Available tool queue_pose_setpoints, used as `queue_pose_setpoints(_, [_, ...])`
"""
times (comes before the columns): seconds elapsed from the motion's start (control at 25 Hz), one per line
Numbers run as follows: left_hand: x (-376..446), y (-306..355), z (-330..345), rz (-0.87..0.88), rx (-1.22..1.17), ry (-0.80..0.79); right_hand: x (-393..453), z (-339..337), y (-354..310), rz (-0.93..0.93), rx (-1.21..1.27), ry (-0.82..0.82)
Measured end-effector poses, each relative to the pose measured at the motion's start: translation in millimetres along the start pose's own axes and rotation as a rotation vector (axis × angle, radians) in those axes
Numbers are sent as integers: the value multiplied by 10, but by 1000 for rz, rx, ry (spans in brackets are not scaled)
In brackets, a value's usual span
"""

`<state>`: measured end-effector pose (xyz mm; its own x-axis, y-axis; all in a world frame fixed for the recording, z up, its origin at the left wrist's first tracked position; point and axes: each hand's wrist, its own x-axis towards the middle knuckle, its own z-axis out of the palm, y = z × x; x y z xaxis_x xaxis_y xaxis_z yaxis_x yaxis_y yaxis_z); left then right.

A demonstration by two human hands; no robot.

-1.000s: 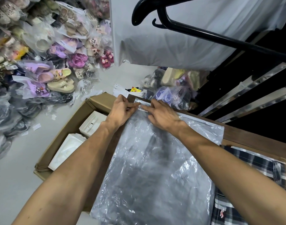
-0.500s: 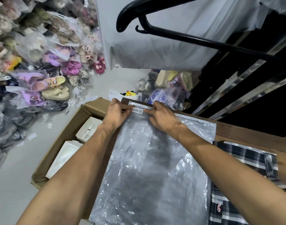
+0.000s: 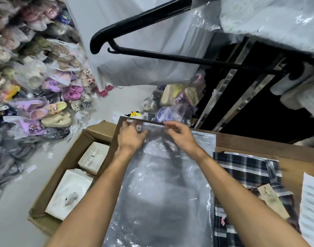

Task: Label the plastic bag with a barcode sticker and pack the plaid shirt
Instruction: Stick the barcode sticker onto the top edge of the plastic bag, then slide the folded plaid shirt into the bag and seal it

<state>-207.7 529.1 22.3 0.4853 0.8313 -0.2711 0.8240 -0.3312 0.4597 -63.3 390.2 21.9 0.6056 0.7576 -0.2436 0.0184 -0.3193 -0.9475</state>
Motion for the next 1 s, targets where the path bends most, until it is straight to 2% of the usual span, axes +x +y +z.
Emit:
queue_pose_setpoints(0.2, [-674, 614, 456, 162, -79, -115, -577, -548, 203, 26, 59, 43])
queue_pose_setpoints(0.44, [-1551, 1260, 743, 217, -137, -190, -1380, -1182, 320, 25, 93, 90])
queue_pose_setpoints(0.68, [-2090, 1230, 969, 188, -90, -204, -2001, -1647, 571, 50, 26, 118])
queue_pose_setpoints(0.88, [-2170, 1124, 1045, 193, 93, -175, -2237, -1739, 667, 83, -49, 67])
queue_pose_setpoints(1.0, [-2057, 1035, 1047, 189, 265, -152, -2266, -1702, 624, 60, -221, 65])
